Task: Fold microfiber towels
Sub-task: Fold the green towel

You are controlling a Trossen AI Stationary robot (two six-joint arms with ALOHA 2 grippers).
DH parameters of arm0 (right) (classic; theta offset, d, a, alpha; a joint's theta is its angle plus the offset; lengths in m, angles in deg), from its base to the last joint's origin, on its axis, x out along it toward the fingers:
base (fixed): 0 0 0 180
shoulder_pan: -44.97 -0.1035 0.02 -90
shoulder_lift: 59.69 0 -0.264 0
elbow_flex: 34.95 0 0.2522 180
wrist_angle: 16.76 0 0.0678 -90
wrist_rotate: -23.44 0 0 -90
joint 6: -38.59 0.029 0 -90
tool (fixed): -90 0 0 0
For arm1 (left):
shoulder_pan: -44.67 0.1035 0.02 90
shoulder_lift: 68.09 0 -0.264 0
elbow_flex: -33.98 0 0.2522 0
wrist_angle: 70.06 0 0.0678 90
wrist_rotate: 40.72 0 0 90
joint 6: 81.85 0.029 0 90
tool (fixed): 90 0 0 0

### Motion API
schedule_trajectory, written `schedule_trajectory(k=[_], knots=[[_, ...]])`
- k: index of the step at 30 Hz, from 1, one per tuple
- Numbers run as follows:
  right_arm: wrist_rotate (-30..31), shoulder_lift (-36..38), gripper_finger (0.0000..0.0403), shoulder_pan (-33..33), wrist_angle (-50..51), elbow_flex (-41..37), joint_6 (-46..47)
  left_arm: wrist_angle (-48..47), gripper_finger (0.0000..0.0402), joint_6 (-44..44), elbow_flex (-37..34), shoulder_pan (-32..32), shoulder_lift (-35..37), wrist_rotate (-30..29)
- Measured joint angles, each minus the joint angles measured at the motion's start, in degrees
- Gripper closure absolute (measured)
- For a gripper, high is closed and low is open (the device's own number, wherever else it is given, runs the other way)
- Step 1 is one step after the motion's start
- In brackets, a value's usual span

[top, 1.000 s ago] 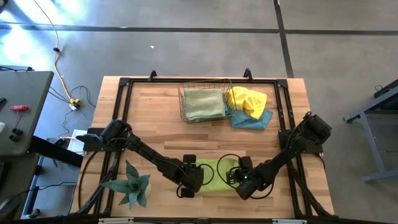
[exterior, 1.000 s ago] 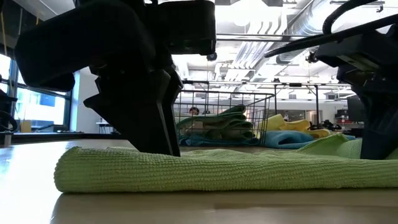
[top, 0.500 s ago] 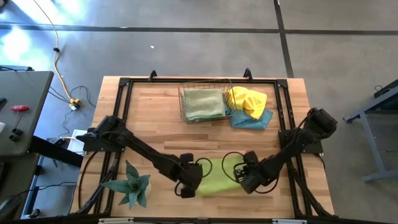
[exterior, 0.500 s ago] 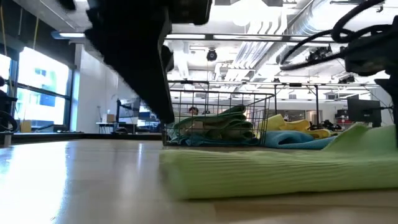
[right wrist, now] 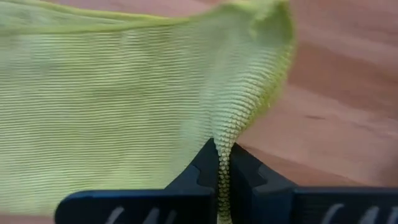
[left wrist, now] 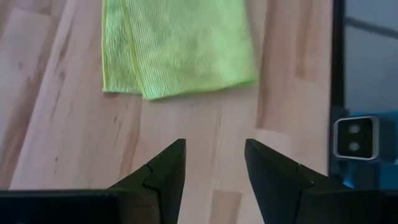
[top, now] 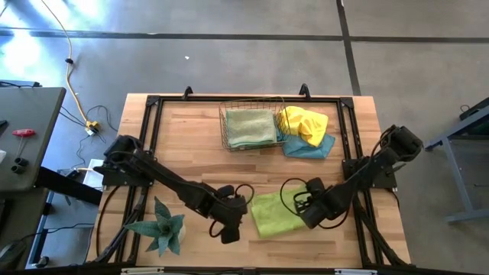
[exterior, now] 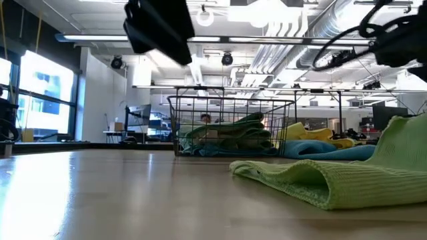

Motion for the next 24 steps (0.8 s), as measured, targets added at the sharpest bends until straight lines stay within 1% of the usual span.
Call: schedule_trajectory(k=[6,9,11,17,21,24], knots=[[6.89,0.04,0.0403,1.78,-15.46,0.04,-4.4,-0.04,0.0245,0.02,0.02,0.0,3.03,-1.16],[11.25,0.07,0.0403,3.03,-21.67,0.07,-6.07,-0.22,0.0245,0.45,0.03,0.0,4.13,-1.86],[13.03,0.07,0.0403,3.91,-25.4,0.07,-7.72,-0.22,0.0245,0.65,0.09,0.0,4.29,-2.78],[15.12,0.07,0.0403,5.99,-34.37,0.09,-13.7,-0.63,0.0245,1.29,0.09,0.0,4.25,-2.78],[15.32,-0.42,0.0403,6.69,-36.41,0.11,-15.01,-0.9,0.0245,1.61,0.09,0.0,4.24,-2.77],[14.28,-2.8,0.0403,6.72,-38.61,0.13,-15.0,-0.98,0.0245,2.19,0.09,-0.07,4.24,-2.73]])
